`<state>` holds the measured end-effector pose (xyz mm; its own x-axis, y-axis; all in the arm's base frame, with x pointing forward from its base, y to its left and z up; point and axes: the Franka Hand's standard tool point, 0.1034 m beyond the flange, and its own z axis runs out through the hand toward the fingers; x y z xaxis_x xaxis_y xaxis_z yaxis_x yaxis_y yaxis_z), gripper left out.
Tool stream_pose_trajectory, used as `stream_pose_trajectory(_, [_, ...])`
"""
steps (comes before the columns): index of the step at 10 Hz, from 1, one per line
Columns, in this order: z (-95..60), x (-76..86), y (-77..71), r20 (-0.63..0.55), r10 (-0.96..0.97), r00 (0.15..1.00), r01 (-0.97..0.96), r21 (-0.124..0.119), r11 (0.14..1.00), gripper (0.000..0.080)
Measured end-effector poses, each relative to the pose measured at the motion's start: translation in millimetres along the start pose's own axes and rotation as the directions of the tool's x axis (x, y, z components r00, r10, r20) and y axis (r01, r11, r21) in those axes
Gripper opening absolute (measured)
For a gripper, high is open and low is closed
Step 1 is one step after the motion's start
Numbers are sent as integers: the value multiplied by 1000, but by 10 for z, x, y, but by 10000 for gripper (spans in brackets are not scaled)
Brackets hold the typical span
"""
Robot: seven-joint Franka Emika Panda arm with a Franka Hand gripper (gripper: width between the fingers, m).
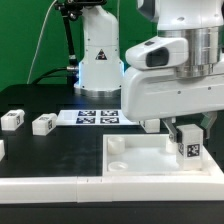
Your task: Assemble one leg
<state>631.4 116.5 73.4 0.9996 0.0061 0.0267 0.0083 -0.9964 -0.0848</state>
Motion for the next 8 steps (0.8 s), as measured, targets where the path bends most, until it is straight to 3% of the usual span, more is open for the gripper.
stream_pose_trajectory(3, [1,-1,-16,-2,420,908,-420,3,908,291])
stream_pose_trajectory(5, [6,-10,-41,-5,688,726,-688,-2,726,291])
stream_pose_trajectory(8, [6,-10,-41,-3,884,467,-884,2,467,291])
